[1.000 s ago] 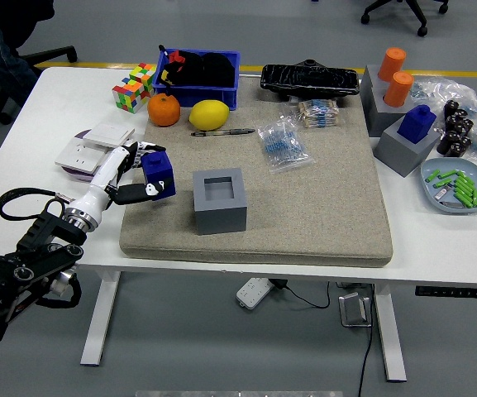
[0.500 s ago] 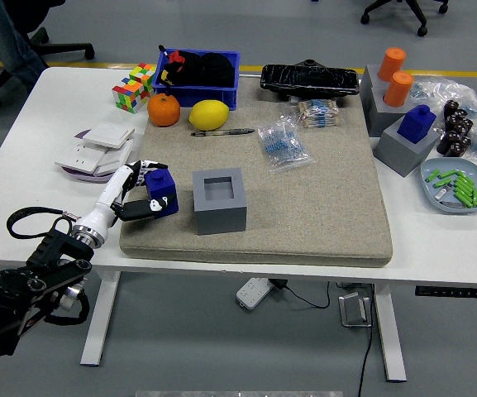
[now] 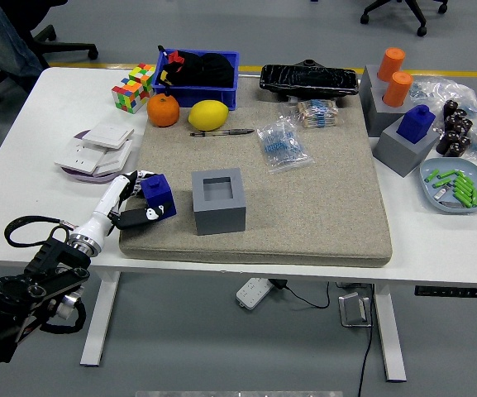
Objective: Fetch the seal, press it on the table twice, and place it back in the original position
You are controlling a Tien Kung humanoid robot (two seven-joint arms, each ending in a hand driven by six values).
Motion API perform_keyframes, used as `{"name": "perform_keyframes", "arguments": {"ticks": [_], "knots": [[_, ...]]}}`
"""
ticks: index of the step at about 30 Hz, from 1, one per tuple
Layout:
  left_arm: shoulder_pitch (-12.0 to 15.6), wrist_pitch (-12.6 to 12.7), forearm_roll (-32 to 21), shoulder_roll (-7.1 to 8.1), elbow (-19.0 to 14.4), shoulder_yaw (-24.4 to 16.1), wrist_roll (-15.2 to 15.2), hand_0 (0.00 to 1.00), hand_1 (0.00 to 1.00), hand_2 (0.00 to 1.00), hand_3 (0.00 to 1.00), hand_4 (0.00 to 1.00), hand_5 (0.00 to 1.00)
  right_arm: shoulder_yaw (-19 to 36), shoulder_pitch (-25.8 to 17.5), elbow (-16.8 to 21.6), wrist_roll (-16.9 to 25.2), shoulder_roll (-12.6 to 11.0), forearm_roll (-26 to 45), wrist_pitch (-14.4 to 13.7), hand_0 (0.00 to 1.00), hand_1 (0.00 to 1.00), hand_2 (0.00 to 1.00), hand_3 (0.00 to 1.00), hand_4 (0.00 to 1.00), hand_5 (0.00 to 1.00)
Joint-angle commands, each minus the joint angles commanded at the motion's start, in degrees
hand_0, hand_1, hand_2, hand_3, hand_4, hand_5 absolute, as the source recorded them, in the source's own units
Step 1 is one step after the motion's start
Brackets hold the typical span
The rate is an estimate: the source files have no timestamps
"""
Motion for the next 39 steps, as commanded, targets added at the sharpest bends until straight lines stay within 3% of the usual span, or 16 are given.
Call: {"name": "perform_keyframes", "arguments": {"ticks": [9,13,22,27,34,39], "knots": [[-0.2,0.02,0.31,0.23,-0.33,-0.4,-0.05,0.649,0.525,0.473,0.579,0.706,0.002,0.33,-0.01,0.02,0.01,0.1,-0.05,-0.01,0.734,0.683,0.654,0.622,0.726,0.519],[-0.93,0.1,2.0,1.25,-1.67,-1.8,0.26,0.65,0.526,0.473,0.579,0.708,0.002,0.52,-0.06,0.01,0.0,0.21,-0.08,0.01,0.734,0.684,0.654,0.622,0.726,0.519],[-5.85,-0.41,7.61,6.94,-7.98,-3.44,2.3,0.65,0.526,0.474,0.579,0.708,0.002,1.22,-0.15,0.03,0.01,0.12,-0.25,-0.01,0.734,0.684,0.654,0.622,0.726,0.52],[-8.53,-0.52,9.55,8.75,-13.13,-3.0,3.11,0.65,0.527,0.473,0.579,0.71,0.002,1.5,-0.12,-0.02,-0.01,0.12,-0.35,-0.02,0.734,0.684,0.653,0.622,0.726,0.519],[-9.54,-0.43,10.7,7.9,-20.12,-2.97,3.45,0.649,0.527,0.474,0.579,0.71,0.002,1.51,0.01,0.07,0.04,0.23,-0.25,-0.05,0.734,0.683,0.654,0.623,0.726,0.519],[-10.1,-0.2,10.59,5.82,-21.14,-0.58,3.44,0.649,0.528,0.474,0.579,0.711,0.002,1.35,-0.06,0.03,0.0,0.25,-0.2,-0.04,0.734,0.684,0.653,0.622,0.726,0.519]]}}
